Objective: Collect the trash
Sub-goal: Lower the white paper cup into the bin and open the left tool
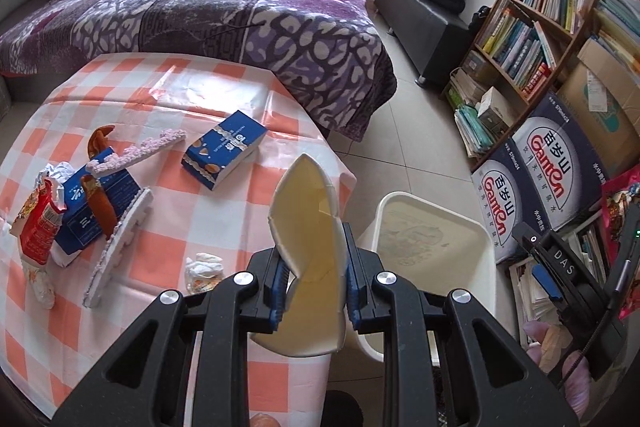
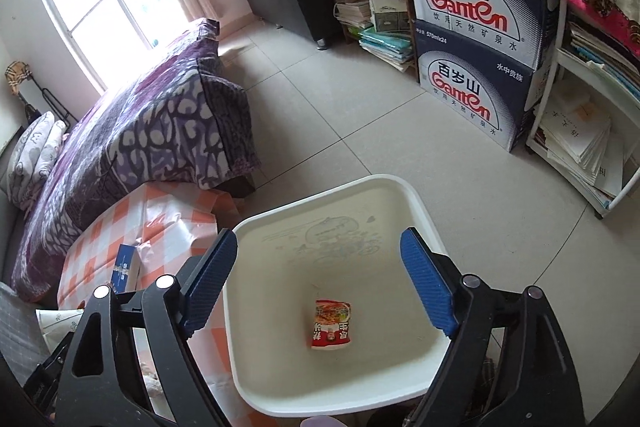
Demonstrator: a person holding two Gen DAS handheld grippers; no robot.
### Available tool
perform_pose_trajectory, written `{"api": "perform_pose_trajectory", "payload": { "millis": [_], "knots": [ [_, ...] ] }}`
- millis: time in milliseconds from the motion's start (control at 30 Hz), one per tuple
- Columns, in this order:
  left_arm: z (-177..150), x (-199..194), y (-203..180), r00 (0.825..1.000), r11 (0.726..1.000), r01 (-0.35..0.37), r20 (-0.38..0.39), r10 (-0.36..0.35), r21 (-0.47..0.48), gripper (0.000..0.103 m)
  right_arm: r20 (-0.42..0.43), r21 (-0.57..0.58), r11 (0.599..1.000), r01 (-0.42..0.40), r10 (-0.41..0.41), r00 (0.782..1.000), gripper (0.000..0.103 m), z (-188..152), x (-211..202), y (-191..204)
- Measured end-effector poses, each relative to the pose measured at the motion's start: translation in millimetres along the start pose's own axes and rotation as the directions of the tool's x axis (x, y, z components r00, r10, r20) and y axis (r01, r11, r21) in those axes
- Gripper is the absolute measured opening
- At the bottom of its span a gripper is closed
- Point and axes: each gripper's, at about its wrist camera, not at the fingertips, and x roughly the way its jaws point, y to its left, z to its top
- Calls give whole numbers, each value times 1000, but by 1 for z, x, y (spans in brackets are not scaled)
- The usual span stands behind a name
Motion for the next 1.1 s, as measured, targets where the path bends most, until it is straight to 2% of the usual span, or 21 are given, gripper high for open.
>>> {"api": "perform_pose_trajectory", "payload": {
  "millis": [267, 533, 633, 800, 933, 1100],
  "knots": [
    [0, 25, -46, 996, 996, 68, -55, -65, 60, 24, 9, 101, 993, 57, -58, 998, 85, 14, 0, -35],
    [-1, 50, -90, 984, 984, 141, -126, -128, 106, 26, -7, 173, 983, 67, -67, 998, 85, 18, 4, -55],
    [0, 56, -104, 976, 977, 176, -153, -157, 117, 30, 1, 199, 978, 68, -70, 998, 85, 20, 3, -61],
    [2, 55, -112, 973, 972, 195, -150, -175, 130, 50, 12, 212, 975, 63, -67, 998, 85, 21, 1, -64],
    [2, 49, -105, 979, 975, 175, -129, -157, 139, 61, 18, 198, 978, 59, -64, 998, 85, 21, -1, -59],
    [0, 39, -87, 986, 980, 141, -104, -127, 140, 66, 22, 150, 987, 54, -58, 998, 88, 17, -3, -44]
  ]
}}
